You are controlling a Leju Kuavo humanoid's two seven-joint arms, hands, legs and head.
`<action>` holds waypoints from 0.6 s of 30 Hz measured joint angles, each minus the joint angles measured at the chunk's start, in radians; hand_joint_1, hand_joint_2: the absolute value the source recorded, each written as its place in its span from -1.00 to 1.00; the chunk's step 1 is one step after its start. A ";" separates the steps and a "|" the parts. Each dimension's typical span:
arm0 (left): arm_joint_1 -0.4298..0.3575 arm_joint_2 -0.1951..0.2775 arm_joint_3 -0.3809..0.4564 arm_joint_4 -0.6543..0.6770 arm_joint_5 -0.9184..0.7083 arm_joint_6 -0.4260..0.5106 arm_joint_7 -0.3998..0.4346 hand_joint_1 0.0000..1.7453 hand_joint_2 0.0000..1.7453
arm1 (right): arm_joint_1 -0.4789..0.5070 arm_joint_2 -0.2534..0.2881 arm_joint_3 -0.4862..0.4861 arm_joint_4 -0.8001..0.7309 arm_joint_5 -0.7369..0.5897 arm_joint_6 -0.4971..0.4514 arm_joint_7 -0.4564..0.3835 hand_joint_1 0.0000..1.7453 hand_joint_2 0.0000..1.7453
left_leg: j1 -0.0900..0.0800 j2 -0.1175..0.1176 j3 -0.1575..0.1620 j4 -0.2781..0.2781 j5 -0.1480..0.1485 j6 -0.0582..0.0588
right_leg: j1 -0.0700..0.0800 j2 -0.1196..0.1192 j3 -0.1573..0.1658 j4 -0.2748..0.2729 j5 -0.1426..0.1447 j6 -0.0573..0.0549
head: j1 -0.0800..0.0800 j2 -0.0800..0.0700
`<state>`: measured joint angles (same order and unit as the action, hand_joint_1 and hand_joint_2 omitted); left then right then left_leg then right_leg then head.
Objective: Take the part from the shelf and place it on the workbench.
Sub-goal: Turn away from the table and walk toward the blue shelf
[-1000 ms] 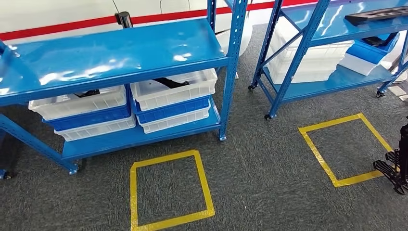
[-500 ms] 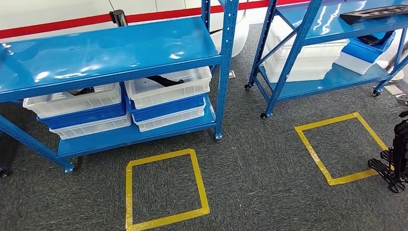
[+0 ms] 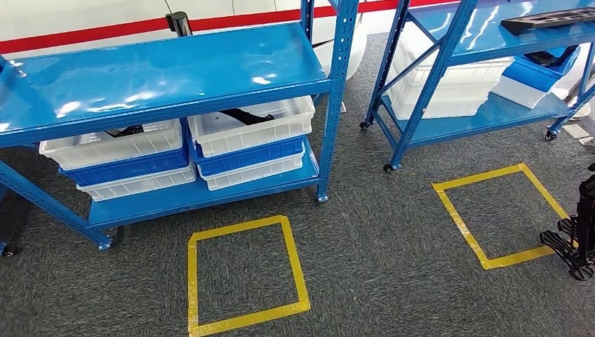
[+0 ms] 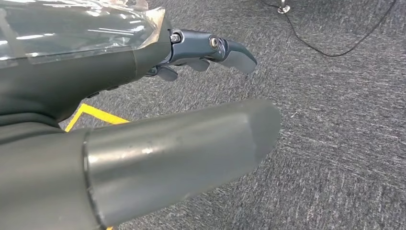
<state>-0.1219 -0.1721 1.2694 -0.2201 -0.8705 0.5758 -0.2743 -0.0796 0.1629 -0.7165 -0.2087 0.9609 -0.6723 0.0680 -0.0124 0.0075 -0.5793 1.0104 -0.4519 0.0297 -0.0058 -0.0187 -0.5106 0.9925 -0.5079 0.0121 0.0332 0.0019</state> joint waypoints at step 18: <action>0.000 0.002 0.006 0.000 0.000 -0.001 -0.007 -1.00 -1.00 | 0.000 0.001 -0.001 0.000 -0.002 0.002 0.001 -1.00 -1.00 | 0.000 -0.001 -0.006 0.005 -0.001 0.016 | -0.011 -0.001 0.009 -0.005 0.005 0.013 | -0.001 0.000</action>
<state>-0.1220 -0.1697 1.2756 -0.2201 -0.8707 0.5753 -0.2814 -0.0800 0.1635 -0.7176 -0.2087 0.9586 -0.6706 0.0693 -0.0125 0.0062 -0.5849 1.0155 -0.4526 0.0459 -0.0171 -0.0199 -0.5016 0.9871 -0.5026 0.0249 0.0320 0.0019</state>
